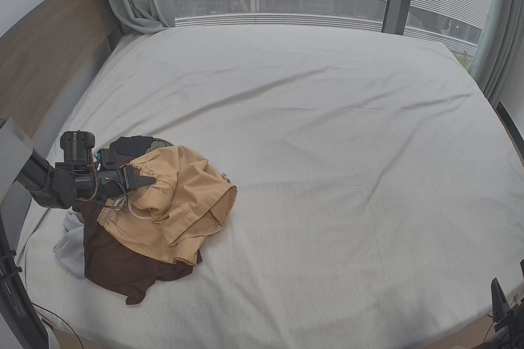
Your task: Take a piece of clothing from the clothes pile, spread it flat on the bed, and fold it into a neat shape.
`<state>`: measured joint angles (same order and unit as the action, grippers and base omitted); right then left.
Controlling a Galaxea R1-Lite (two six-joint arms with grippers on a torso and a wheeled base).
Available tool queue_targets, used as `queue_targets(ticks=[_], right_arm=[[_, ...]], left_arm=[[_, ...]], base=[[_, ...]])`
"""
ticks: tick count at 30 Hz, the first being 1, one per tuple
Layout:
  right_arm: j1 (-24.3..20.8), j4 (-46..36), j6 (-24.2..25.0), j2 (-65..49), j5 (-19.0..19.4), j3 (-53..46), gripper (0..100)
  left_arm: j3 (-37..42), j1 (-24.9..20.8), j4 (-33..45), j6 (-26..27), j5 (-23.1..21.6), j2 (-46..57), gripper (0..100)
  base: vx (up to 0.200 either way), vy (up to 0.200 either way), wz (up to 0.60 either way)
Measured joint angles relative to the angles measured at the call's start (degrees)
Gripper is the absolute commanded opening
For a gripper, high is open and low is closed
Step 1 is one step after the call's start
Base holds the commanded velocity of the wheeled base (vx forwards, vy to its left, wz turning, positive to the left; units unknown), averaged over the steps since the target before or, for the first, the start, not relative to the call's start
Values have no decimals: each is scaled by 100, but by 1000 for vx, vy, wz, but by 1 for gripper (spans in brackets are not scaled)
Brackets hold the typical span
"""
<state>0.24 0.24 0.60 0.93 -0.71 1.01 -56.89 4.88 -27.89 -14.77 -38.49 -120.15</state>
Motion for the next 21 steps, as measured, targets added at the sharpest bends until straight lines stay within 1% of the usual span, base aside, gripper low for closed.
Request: queue_targets(ticks=[4, 9, 13, 17, 21], right_arm=[[2, 0, 2, 0, 0, 0, 100], [2, -2, 2, 0, 0, 0, 100], [2, 0, 2, 0, 0, 0, 100], [-2, 0, -5, 0, 2, 0, 100], [0, 0, -5, 0, 0, 0, 100]], left_arm=[[221, 0, -334, -110, -5, 210, 0], [527, 2, -936, -143, 23, 350, 0], [784, -2, -1114, -195, 45, 417, 0], [955, -28, -1125, -466, 55, 546, 0], [1046, -56, -1148, -1095, 80, 734, 0]], base=[[0, 0, 0], [0, 0, 0], [0, 0, 0], [0, 0, 0], [0, 0, 0]])
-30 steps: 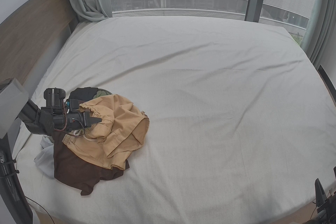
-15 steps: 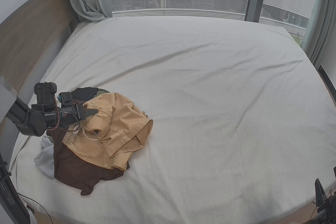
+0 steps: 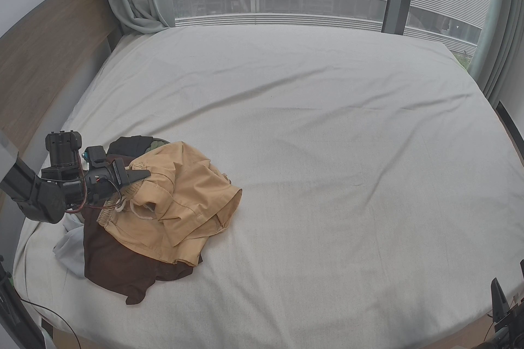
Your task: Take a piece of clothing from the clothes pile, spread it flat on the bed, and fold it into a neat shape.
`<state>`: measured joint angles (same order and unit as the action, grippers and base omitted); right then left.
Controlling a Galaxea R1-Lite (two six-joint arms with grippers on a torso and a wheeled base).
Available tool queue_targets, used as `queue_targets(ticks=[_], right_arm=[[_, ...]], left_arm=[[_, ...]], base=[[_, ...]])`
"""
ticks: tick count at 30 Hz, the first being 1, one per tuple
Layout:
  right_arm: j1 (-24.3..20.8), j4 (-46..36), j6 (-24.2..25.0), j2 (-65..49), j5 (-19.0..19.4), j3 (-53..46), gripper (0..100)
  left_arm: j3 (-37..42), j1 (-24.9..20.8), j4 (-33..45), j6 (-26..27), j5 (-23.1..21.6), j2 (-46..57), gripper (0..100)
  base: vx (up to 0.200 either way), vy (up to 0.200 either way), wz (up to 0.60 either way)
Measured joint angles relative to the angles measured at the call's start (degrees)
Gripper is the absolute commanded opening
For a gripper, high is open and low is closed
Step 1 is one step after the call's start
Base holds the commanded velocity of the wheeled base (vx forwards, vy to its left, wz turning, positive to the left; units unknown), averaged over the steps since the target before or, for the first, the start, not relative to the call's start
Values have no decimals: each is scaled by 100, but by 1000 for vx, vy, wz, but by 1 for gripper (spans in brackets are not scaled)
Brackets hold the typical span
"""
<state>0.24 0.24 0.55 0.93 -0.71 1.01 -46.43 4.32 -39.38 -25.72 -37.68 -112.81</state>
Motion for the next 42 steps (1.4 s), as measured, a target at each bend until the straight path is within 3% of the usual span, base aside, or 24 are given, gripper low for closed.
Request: queue_targets(ticks=[12, 18, 25, 35, 42], right_arm=[[2, -2, 0, 0, 0, 0, 100], [2, 0, 2, 0, 2, 0, 100], [2, 0, 7, 0, 0, 0, 100], [2, 0, 5, 0, 2, 0, 100], [2, 0, 5, 0, 2, 0, 100]], left_arm=[[347, -156, -412, -942, 65, 567, 0], [449, -322, -808, -1947, 101, 673, 0], [496, -714, -1681, -3296, 766, 774, 0], [636, -1128, -2286, -4119, 1240, 827, 0], [717, -1300, -2376, -4924, 1273, 951, 0]], base=[[0, 0, 0], [0, 0, 0], [0, 0, 0], [0, 0, 0], [0, 0, 0]])
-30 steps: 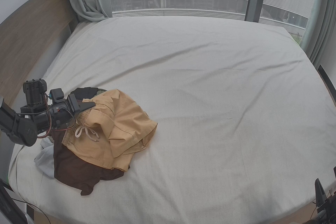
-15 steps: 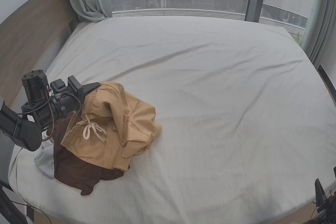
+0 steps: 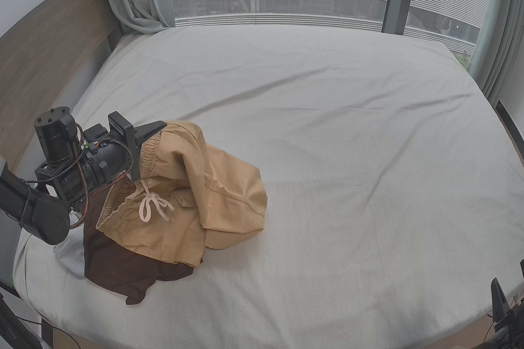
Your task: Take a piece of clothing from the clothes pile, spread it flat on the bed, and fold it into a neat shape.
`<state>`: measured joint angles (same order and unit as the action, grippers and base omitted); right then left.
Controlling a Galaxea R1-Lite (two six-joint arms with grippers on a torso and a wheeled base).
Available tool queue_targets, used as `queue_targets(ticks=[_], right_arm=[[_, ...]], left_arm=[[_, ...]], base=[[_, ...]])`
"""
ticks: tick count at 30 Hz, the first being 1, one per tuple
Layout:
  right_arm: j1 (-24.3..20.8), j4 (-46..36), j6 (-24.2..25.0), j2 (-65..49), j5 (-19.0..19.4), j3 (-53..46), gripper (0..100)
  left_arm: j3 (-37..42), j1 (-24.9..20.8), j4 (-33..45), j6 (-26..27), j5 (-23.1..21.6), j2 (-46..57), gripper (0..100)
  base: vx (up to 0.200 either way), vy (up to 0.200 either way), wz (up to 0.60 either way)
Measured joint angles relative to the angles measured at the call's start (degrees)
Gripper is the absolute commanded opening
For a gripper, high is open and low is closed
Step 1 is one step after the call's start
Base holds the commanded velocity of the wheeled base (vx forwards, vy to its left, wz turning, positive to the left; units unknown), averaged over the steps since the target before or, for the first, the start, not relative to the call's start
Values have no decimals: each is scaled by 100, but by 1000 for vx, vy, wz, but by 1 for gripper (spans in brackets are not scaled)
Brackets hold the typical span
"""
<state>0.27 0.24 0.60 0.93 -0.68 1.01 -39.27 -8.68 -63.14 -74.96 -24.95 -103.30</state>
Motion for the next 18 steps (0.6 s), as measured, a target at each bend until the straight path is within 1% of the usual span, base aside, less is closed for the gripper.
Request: queue_targets(ticks=[9, 15, 18], right_arm=[[-2, 0, 0, 0, 0, 0, 100], [0, -2, 2, 0, -2, 0, 100], [0, 0, 2, 0, 0, 0, 100]], left_arm=[[-94, -424, -34, -413, 112, 201, 0], [-443, -614, -37, -702, 566, 201, 0], [-535, -730, -12, -723, 640, 182, 0]], base=[[0, 0, 0], [0, 0, 0], [0, 0, 0]])
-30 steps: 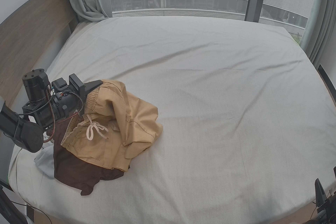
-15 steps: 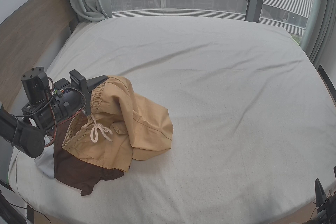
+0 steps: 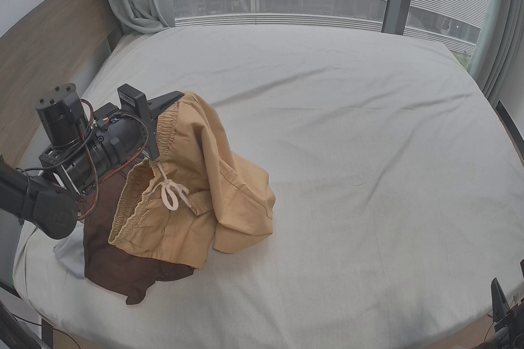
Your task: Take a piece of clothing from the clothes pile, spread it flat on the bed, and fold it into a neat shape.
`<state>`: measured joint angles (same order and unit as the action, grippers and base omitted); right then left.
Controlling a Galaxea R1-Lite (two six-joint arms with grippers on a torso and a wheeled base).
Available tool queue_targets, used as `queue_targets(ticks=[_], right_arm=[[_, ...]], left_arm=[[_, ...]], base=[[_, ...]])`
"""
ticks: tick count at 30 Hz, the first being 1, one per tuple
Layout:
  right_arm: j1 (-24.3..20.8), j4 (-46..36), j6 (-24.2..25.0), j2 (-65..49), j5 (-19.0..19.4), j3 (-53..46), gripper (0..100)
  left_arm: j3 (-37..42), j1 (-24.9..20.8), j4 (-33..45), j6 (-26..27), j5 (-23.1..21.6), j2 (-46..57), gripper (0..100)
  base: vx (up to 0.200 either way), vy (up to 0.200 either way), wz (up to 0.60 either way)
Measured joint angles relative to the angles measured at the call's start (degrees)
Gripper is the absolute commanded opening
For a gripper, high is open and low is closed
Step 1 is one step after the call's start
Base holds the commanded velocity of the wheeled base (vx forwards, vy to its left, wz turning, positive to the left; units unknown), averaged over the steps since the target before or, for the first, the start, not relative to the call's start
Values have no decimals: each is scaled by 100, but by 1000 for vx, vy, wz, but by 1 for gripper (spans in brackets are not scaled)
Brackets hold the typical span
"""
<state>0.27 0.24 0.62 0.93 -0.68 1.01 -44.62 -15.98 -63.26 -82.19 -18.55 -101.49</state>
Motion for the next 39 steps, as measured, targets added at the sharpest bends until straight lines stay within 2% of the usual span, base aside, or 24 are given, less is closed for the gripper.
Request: queue_targets(ticks=[4, 9, 13, 24, 39], right_arm=[[0, 0, 0, 0, 0, 0, 100], [2, -2, 0, 0, -2, 0, 100], [0, -2, 0, 0, -2, 0, 100], [2, 0, 2, 0, 0, 0, 100], [0, 0, 6, 0, -2, 0, 100]], left_arm=[[-4, -258, 59, -33, 72, -2, 0], [-63, -618, 101, -107, 455, -16, 0], [-238, -835, 239, -187, 553, -41, 0], [-1196, -1314, 1189, -1125, 567, -37, 0], [-2421, -2313, 2010, -1196, 974, -249, 0]], base=[[0, 0, 0], [0, 0, 0], [0, 0, 0], [0, 0, 0], [0, 0, 0]])
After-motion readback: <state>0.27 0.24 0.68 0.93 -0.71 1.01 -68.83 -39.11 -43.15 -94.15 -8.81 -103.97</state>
